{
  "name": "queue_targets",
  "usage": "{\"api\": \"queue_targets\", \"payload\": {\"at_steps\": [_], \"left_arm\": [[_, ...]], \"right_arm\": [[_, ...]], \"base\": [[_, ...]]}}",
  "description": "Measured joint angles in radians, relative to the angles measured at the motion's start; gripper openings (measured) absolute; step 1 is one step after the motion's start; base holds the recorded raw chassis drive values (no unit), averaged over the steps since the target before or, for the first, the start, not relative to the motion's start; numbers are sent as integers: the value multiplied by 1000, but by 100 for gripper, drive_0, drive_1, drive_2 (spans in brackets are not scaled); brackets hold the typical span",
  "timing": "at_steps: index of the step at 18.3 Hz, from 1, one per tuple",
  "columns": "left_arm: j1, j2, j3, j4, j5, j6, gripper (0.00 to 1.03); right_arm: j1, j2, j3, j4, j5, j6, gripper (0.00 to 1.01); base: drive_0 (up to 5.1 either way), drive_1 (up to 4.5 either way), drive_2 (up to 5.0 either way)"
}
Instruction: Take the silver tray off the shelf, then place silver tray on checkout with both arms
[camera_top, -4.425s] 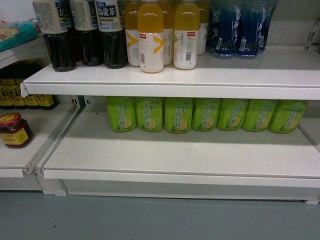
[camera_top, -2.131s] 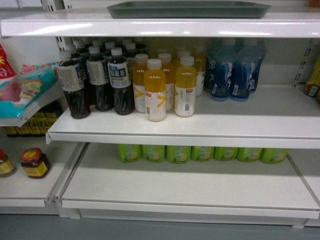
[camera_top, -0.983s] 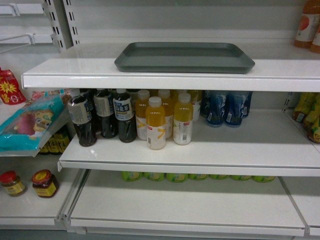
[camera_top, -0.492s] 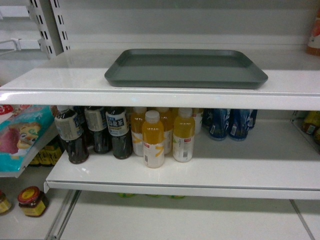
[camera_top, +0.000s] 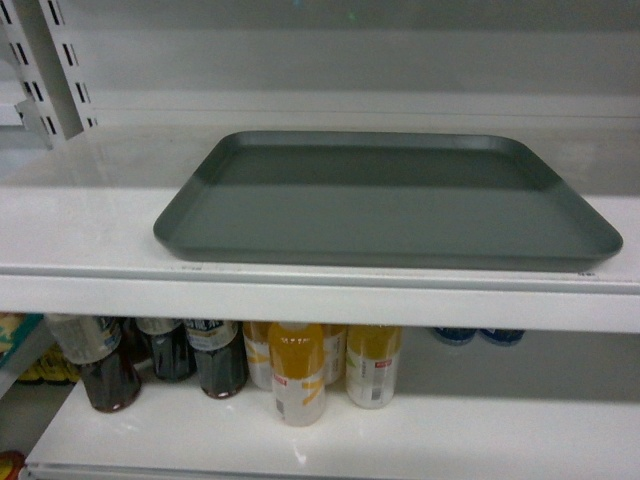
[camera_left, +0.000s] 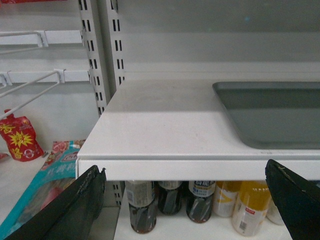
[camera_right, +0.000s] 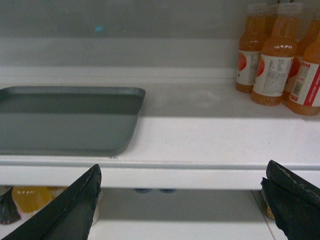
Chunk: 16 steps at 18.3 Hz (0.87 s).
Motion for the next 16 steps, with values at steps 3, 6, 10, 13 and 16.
{"api": "queue_targets", "payload": {"at_steps": [3,6,10,13,16], "left_arm": [[0,0,0,2,0,0,98],[0,0,0,1,0,0,98],[0,0,0,2,0,0,98],[0,0,0,2,0,0,98],[0,0,0,2,0,0,98]], "right_arm": [[0,0,0,0,0,0,98],[0,0,0,-1,0,0,98],[0,0,0,3,0,0,98],[0,0,0,3,0,0,98],[0,0,0,3,0,0,98]], "base": [[11,353,-330],[0,0,0],[0,0,0],[0,0,0],[0,0,0]]}}
